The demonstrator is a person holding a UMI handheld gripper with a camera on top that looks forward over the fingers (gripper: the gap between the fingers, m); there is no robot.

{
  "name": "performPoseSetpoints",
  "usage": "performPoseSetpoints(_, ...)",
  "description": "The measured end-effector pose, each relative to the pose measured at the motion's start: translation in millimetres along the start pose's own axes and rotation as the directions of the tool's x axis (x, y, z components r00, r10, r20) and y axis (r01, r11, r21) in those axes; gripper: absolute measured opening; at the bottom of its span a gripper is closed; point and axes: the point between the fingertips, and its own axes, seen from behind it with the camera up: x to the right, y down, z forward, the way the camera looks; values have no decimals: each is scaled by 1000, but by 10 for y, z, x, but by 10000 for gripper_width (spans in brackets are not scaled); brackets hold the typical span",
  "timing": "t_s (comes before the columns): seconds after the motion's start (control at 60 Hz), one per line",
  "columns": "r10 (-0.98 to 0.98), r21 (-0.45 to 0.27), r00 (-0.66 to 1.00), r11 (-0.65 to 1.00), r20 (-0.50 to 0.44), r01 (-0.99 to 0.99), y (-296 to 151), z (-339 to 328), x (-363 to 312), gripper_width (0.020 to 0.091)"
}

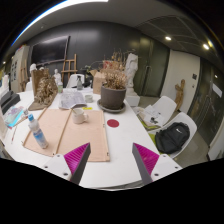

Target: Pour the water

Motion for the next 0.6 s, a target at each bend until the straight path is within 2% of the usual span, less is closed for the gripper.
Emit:
performPoseSetpoints(0.133, -7, -21, 999, 1000, 45, 8, 158, -31, -349, 854)
performPoseSetpoints(0.333, -5, -40, 994, 999, 112, 10, 471, -63, -1538, 855)
performPoseSetpoints(0.6, -34, 30, 972, 999, 234, 28, 649, 221, -3038, 856)
